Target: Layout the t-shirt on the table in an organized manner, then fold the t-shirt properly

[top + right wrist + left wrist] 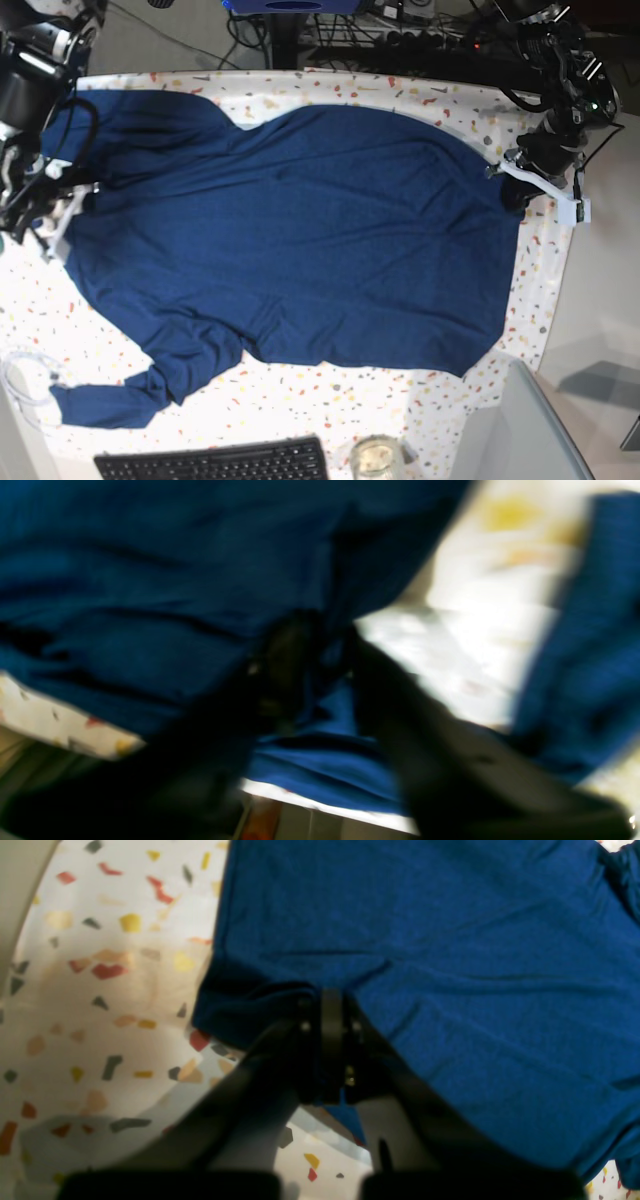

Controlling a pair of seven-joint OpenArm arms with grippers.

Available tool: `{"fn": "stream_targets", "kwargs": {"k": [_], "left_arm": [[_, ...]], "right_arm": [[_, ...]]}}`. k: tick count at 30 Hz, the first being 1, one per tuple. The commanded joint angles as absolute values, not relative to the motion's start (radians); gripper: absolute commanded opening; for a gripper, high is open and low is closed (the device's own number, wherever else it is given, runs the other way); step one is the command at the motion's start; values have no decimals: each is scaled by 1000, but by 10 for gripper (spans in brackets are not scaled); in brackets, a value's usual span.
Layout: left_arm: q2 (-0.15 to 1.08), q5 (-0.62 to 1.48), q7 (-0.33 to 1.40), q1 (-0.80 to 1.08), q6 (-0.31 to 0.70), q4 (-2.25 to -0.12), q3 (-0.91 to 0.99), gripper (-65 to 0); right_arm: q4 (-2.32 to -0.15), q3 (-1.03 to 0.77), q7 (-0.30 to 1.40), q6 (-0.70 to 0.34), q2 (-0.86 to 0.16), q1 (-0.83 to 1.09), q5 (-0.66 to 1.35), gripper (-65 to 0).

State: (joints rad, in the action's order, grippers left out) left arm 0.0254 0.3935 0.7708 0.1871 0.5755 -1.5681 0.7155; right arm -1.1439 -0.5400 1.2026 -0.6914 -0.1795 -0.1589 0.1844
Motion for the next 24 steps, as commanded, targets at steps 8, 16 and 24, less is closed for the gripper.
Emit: {"fn": "stream_targets", "kwargs": {"k": [8, 16, 24], "left_arm": [[44, 401, 753, 208, 578, -1583, 719, -650], [39, 404, 753, 228, 578, -1583, 719, -650], [41, 404, 753, 240, 578, -1583, 719, -650]], "right_arm": [[-1494, -613, 1035, -684, -246, -12, 185, -140], [-1211, -535, 734, -515, -369, -8, 185, -141], [-931, -404, 535, -479, -461, -81, 185, -141]]}}
